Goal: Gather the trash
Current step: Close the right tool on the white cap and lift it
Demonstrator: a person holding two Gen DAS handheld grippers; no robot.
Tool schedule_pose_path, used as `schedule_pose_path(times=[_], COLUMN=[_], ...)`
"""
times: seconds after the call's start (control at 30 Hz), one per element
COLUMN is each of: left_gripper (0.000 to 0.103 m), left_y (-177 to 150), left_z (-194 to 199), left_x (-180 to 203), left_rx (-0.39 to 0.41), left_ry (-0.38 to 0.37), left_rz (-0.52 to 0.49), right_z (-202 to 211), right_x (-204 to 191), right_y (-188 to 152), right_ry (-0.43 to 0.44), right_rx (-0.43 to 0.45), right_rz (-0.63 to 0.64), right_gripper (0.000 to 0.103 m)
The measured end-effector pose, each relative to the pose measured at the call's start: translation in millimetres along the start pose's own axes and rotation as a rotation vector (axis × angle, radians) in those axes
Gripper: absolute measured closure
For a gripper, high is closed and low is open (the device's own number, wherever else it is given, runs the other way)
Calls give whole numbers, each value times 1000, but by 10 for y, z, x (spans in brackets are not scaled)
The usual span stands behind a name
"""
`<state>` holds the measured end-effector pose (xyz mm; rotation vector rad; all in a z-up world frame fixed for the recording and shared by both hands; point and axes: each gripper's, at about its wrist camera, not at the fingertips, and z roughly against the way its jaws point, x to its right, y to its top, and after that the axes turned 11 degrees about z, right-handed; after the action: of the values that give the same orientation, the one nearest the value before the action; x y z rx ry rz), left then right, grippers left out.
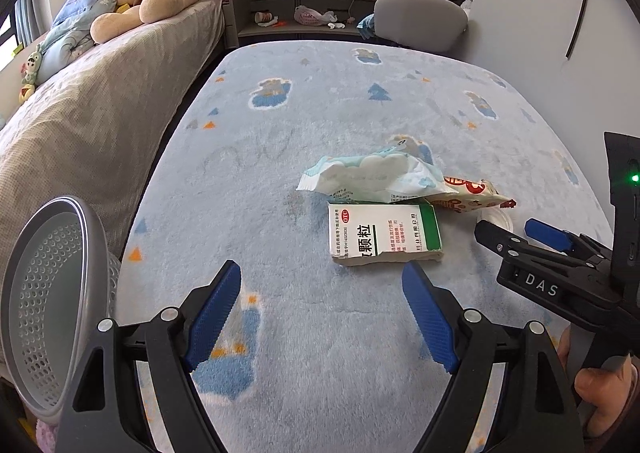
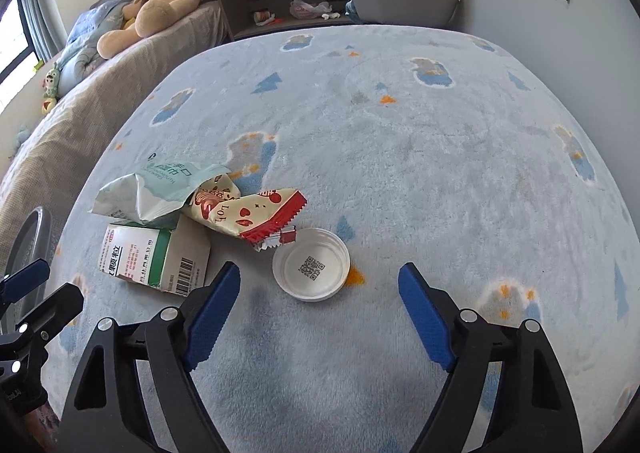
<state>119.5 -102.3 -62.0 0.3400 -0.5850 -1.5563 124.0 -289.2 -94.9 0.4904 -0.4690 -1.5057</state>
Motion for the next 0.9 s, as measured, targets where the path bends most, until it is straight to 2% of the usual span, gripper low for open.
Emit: schedule_pose_path(times=[0.1,0.2,0.27,0.33,0.9], left_gripper=[24,24,24,24,24], left_y=[-3,1,0,-2,23], left_z=[-10,-31,-43,-58,-266], left_x=[11,37,62,89,334], left_rx=[-3,-8,-11,-14,-59], left_ry=[-2,-9,-14,-20,-81], left_rz=[0,-2,-4,-5,-22], right_z=[-47,-51,-41,-28,182], right_x=[-19,-33,-25,-6,272], right_y=[8,0,-6,-14,-178], right_ry=[-13,-31,-29,-21,29], right_rx=[-12,-11,-6,-3,32], right_rz=[7,17,17,11,-115], right_gripper=[32,45,57,64,64])
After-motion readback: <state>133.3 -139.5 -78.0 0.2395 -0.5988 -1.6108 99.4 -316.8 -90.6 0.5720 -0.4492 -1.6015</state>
